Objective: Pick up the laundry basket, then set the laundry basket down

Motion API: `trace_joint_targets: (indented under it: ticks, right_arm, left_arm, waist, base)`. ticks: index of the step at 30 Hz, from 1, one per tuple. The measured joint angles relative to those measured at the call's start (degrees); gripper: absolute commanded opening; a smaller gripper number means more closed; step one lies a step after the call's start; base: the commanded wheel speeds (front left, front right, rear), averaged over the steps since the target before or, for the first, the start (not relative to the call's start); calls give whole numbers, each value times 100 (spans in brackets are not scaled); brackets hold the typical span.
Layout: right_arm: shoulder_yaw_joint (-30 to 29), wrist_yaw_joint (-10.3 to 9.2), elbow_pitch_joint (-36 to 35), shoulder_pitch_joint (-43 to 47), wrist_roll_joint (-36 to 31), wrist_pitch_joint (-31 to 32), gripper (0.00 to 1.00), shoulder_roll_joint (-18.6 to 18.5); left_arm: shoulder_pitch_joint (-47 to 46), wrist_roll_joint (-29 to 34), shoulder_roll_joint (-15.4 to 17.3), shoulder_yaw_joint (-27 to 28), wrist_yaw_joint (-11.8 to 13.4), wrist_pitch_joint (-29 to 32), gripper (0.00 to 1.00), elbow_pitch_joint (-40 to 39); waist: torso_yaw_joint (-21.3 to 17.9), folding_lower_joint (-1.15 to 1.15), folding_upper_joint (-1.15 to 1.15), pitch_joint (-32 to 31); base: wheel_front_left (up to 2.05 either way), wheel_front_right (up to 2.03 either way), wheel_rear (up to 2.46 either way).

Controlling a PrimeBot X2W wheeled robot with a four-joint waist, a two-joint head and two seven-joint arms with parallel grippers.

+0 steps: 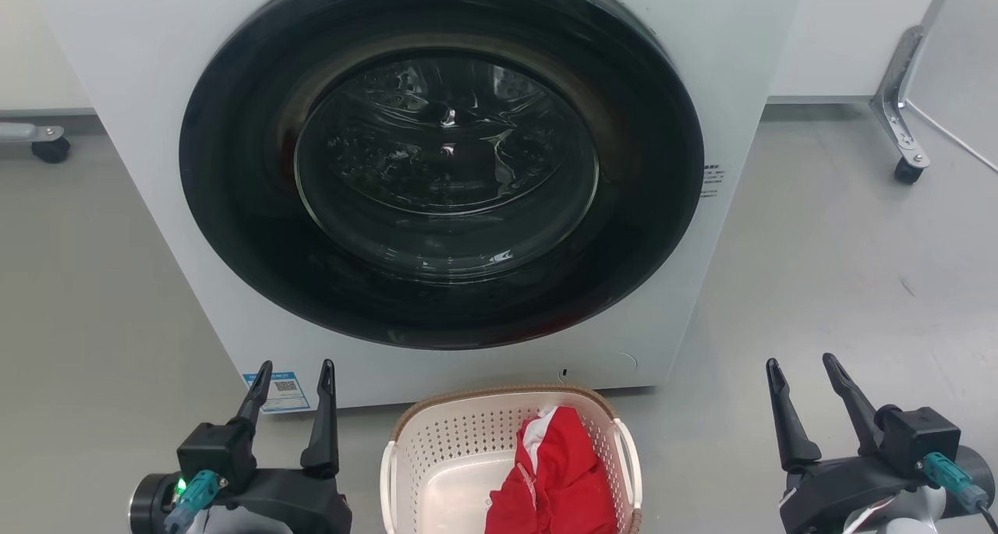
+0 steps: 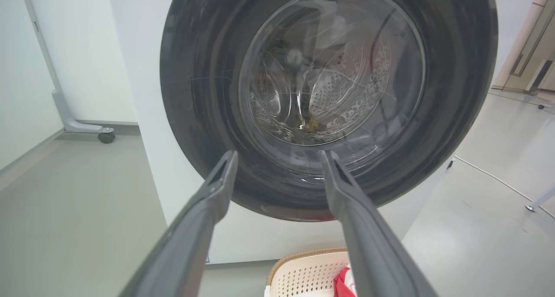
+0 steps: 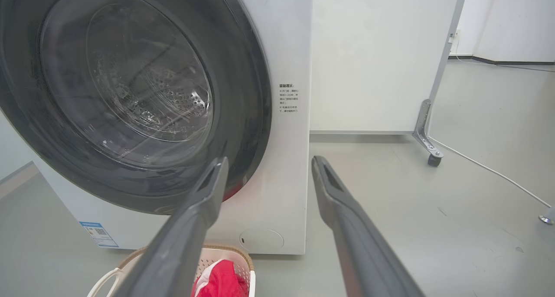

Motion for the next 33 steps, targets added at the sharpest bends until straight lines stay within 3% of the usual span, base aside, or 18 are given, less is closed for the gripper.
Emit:
trace_joint_targets:
  ticks: [20, 33]
  right_arm:
    - [-148, 4, 10, 4, -8, 0, 100, 55]
    - [-212, 35, -96, -131, -8, 0, 100, 94]
  left_arm:
    - [19, 3, -57, 40, 43, 102, 100, -40]
    - [-13, 36, -132, 35, 43, 186, 100, -269]
  waist:
    - [-1, 0, 0, 48]
    - [0, 0, 0, 575]
  base:
    - [0, 0, 0]
    - [0, 0, 0]
